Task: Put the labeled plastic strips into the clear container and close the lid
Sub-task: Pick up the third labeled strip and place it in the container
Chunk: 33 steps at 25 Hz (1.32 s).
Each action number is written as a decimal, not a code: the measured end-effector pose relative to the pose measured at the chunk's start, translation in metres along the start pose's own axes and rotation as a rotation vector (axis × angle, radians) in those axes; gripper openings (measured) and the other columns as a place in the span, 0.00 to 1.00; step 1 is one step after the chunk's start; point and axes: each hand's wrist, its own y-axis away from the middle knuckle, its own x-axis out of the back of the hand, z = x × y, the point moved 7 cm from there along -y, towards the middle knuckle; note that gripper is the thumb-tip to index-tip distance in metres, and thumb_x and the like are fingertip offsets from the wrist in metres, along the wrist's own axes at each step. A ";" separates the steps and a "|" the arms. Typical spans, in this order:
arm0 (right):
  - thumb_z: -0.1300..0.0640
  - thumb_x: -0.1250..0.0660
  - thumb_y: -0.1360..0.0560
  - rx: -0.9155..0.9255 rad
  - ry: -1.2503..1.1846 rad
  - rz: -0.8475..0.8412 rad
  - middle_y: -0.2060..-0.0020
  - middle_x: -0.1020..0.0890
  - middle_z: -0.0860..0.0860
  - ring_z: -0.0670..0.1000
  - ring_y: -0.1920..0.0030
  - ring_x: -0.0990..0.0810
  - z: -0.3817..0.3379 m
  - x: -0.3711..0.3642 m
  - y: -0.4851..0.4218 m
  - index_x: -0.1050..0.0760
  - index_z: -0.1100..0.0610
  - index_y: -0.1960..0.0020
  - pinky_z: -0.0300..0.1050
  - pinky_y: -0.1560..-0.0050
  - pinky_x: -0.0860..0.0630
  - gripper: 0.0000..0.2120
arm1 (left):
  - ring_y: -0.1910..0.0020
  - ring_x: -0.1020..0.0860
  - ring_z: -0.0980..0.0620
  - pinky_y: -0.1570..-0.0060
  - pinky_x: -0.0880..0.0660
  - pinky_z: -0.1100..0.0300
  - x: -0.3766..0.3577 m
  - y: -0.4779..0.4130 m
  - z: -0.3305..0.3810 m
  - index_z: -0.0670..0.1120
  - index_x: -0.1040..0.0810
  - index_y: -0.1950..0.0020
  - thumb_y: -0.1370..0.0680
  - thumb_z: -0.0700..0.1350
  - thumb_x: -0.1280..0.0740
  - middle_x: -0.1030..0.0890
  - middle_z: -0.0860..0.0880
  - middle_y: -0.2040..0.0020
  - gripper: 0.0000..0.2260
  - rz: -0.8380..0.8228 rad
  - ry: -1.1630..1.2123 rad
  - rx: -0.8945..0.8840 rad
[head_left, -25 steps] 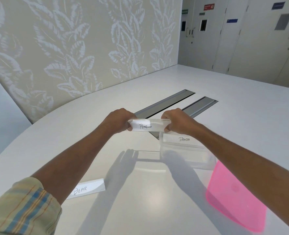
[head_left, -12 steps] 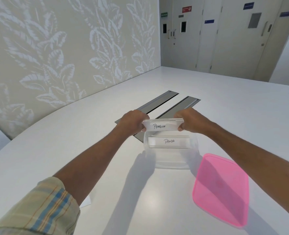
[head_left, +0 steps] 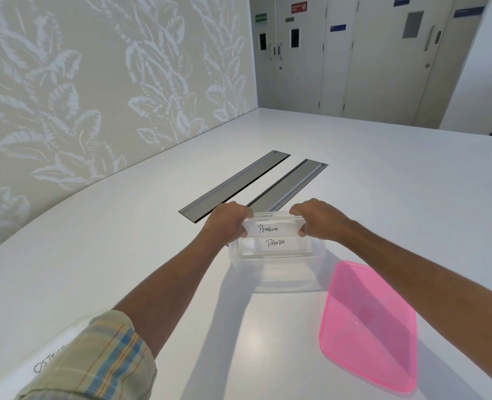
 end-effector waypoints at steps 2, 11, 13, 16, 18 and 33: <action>0.57 0.24 0.27 0.030 0.145 -0.013 0.41 0.18 0.54 0.60 0.40 0.19 -0.005 -0.007 -0.003 0.24 0.53 0.33 0.54 0.45 0.20 0.23 | 0.39 0.17 0.42 0.42 0.26 0.54 -0.010 -0.005 0.000 0.51 0.18 0.33 0.26 0.45 0.22 0.14 0.46 0.40 0.21 -0.028 -0.054 -0.012; 0.64 0.30 0.25 0.075 0.306 -0.116 0.47 0.18 0.57 0.61 0.46 0.18 -0.014 -0.041 -0.010 0.24 0.59 0.41 0.51 0.54 0.21 0.13 | 0.35 0.19 0.44 0.17 0.51 0.36 -0.046 -0.014 0.005 0.50 0.19 0.37 0.24 0.42 0.24 0.14 0.49 0.41 0.17 -0.103 -0.146 -0.063; 0.63 0.30 0.25 0.084 0.325 -0.121 0.46 0.18 0.56 0.60 0.46 0.18 -0.014 -0.045 -0.011 0.24 0.58 0.40 0.50 0.55 0.22 0.14 | 0.33 0.20 0.45 0.17 0.49 0.37 -0.050 -0.015 0.006 0.50 0.19 0.36 0.25 0.42 0.23 0.14 0.49 0.40 0.17 -0.118 -0.127 -0.067; 0.62 0.31 0.25 0.083 0.338 -0.136 0.45 0.18 0.55 0.59 0.44 0.18 -0.013 -0.050 -0.013 0.23 0.56 0.37 0.50 0.53 0.21 0.17 | 0.33 0.20 0.45 0.27 0.34 0.46 -0.054 -0.019 0.005 0.50 0.18 0.35 0.26 0.43 0.22 0.15 0.50 0.38 0.20 -0.137 -0.102 -0.073; 0.63 0.32 0.25 0.079 0.329 -0.139 0.44 0.18 0.55 0.59 0.43 0.18 -0.013 -0.050 -0.014 0.24 0.56 0.35 0.51 0.52 0.19 0.18 | 0.35 0.19 0.43 0.39 0.27 0.52 -0.054 -0.020 0.003 0.49 0.18 0.35 0.27 0.43 0.21 0.15 0.47 0.38 0.20 -0.139 -0.062 -0.061; 0.46 0.27 0.22 0.074 0.042 0.056 0.37 0.18 0.51 0.56 0.37 0.19 -0.077 0.012 -0.003 0.21 0.48 0.33 0.49 0.45 0.24 0.19 | 0.37 0.17 0.49 0.37 0.23 0.52 0.020 0.063 -0.020 0.51 0.15 0.35 0.18 0.53 0.30 0.13 0.53 0.38 0.14 0.225 0.132 -0.047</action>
